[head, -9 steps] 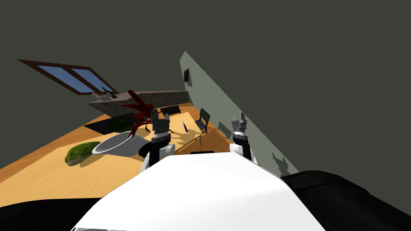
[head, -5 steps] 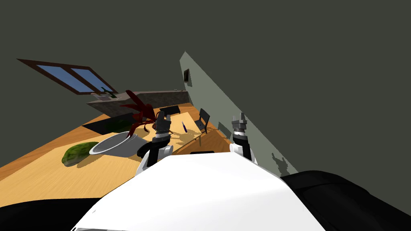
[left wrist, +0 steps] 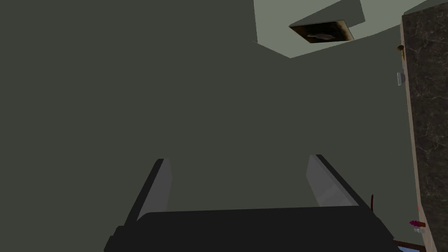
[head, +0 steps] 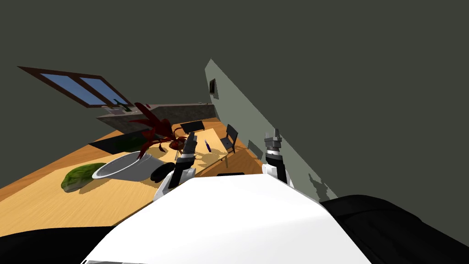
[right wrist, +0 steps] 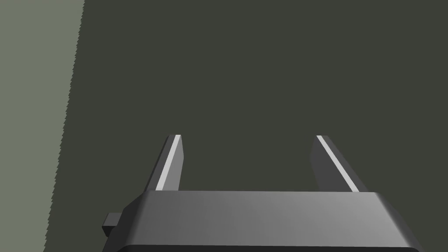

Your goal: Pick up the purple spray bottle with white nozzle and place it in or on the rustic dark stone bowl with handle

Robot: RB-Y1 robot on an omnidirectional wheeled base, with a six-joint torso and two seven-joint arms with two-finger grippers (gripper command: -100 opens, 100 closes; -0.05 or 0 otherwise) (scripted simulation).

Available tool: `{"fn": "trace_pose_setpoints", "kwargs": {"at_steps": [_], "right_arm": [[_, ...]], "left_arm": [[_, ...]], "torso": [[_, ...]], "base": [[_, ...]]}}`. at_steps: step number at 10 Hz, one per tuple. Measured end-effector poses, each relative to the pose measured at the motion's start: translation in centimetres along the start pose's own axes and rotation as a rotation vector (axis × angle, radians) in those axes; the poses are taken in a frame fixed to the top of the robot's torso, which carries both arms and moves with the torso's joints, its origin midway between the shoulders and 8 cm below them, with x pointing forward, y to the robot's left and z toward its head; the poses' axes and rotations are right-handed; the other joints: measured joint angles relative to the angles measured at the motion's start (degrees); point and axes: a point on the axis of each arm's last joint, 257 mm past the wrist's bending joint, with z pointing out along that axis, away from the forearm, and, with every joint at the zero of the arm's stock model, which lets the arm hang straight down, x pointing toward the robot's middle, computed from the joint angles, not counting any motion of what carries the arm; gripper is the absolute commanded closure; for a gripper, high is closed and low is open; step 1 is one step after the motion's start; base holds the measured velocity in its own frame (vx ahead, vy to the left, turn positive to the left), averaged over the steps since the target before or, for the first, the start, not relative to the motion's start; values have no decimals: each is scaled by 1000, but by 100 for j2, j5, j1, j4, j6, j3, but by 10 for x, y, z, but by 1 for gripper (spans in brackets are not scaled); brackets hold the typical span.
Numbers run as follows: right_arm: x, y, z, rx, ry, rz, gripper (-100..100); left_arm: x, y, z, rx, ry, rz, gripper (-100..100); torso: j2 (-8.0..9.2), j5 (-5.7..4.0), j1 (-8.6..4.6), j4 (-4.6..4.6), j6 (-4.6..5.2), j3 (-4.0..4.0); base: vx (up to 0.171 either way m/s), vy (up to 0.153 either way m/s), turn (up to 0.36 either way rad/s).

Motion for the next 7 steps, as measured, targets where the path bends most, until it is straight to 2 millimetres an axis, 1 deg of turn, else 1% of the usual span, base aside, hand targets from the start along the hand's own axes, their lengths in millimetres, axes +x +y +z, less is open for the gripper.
{"fn": "trace_pose_setpoints", "kwargs": {"at_steps": [2, 4, 6, 7], "right_arm": [[0, 0, 0, 0, 0, 0, 0], [0, 0, 0, 0, 0, 0, 0], [0, 0, 0, 0, 0, 0, 0], [0, 0, 0, 0, 0, 0, 0]], "left_arm": [[-1, 28, -5, -67, 32, 50, -100], [3, 46, -12, -108, 49, 77, -100], [3, 76, -24, -171, 74, 124, -100], [4, 87, -34, -207, 88, 149, -100]], "torso": [[3, -1, -3, 0, 0, 1], [6, 2, 10, 1, 0, 3], [3, -1, -5, 1, 0, 1], [5, -2, -5, 1, -1, 3]], "base": [[27, -86, 10], [31, -77, 9], [36, -108, 20], [24, -70, 12]]}}
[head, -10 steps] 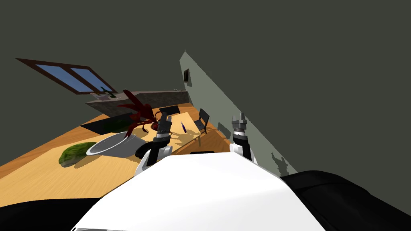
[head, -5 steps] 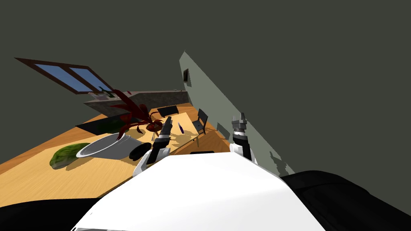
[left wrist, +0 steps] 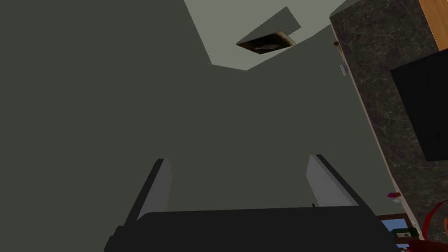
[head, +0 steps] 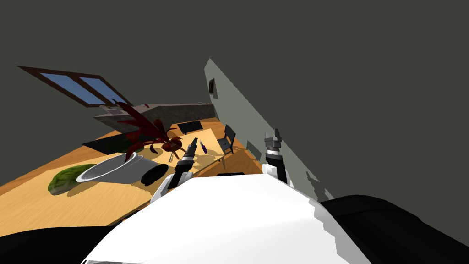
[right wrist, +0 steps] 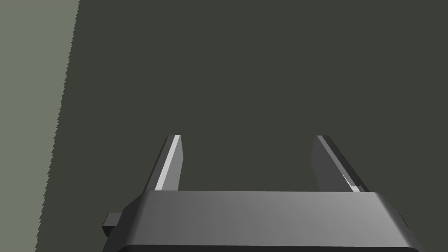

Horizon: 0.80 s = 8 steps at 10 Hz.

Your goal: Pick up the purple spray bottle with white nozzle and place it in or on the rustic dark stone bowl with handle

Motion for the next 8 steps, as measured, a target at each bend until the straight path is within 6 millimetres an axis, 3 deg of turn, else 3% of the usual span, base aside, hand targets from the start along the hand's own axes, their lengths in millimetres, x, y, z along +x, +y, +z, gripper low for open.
{"fn": "trace_pose_setpoints", "kwargs": {"at_steps": [5, 8], "right_arm": [[0, 0, 0, 0, 0, 0, 0], [0, 0, 0, 0, 0, 0, 0]], "left_arm": [[10, 48, -9, -101, 38, 67, -100], [16, 89, -20, -189, 74, 144, -100]], "torso": [[0, 2, 13, 0, 1, 0], [-4, 1, 7, 0, 1, -2]], "base": [[23, -58, 8], [37, -82, 11]]}}
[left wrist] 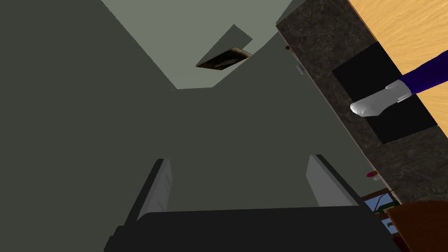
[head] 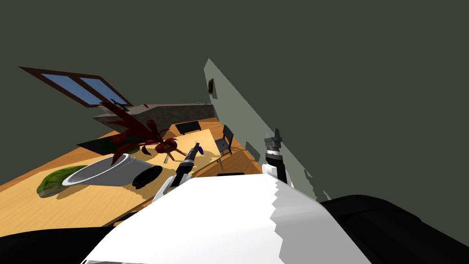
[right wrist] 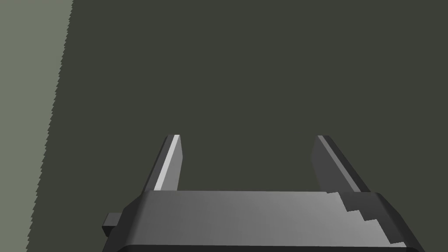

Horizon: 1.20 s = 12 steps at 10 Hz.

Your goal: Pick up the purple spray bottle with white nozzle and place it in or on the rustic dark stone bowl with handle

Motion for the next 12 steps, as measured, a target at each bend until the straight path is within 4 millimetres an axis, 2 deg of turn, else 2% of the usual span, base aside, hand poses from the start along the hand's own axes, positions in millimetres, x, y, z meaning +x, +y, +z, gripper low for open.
{"fn": "trace_pose_setpoints", "kwargs": {"at_steps": [4, 8, 12], "right_arm": [[0, 0, 0, 0, 0, 0, 0], [0, 0, 0, 0, 0, 0, 0], [0, 0, 0, 0, 0, 0, 0]], "left_arm": [[5, 44, -7, -90, 36, 73, -100], [10, 111, -12, -233, 101, 228, -100], [-3, 175, -25, -382, 165, 402, -100]], "torso": [[3, 3, 15, 1, 1, 2], [-9, 0, 3, -2, 1, -5], [-9, 1, 12, -2, 0, -5]], "base": [[33, -58, 5], [63, -86, 6], [61, -65, 7]]}}
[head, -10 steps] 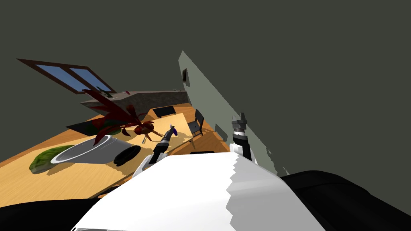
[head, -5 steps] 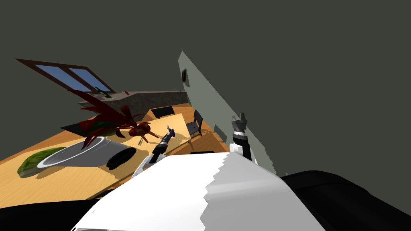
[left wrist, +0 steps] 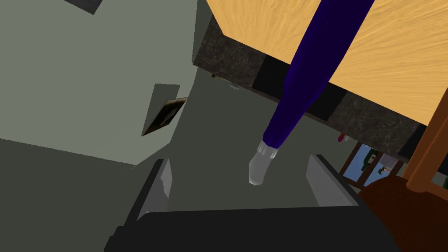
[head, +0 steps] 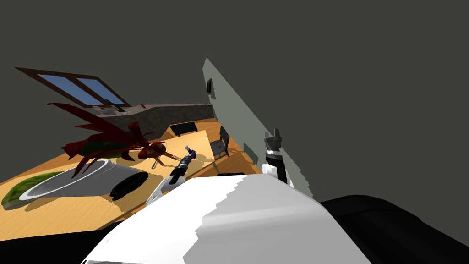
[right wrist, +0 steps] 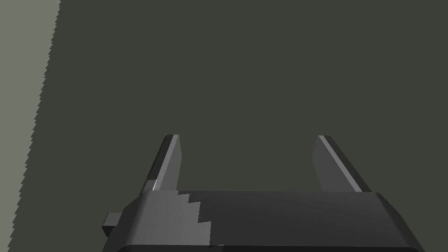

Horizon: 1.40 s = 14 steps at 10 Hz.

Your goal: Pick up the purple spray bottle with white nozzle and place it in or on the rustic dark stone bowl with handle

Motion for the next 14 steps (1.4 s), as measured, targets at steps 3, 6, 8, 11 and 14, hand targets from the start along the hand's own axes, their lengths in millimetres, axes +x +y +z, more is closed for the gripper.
{"fn": "trace_pose_setpoints", "kwargs": {"at_steps": [3, 6, 8, 11, 14], "right_arm": [[0, 0, 0, 0, 0, 0, 0], [0, 0, 0, 0, 0, 0, 0], [0, 0, 0, 0, 0, 0, 0], [0, 0, 0, 0, 0, 0, 0], [0, 0, 0, 0, 0, 0, 0]], "left_arm": [[7, 33, 2, -78, 35, 84, -100], [8, 67, 4, -147, 66, 158, -100], [10, 91, 6, -204, 93, 217, -100], [6, 120, 8, -276, 125, 296, -100], [3, 130, 9, -300, 137, 327, -100]], "torso": [[5, 2, 7, 1, 0, 3], [8, 1, 7, 2, 0, 5], [-1, 1, 7, 0, 0, 0], [-2, 0, -1, 0, 1, -1], [19, 4, 18, 4, -1, 11]], "base": [[45, -40, 3], [44, -46, 1], [74, -49, -3], [69, -61, -9], [8, 4, 46]]}}
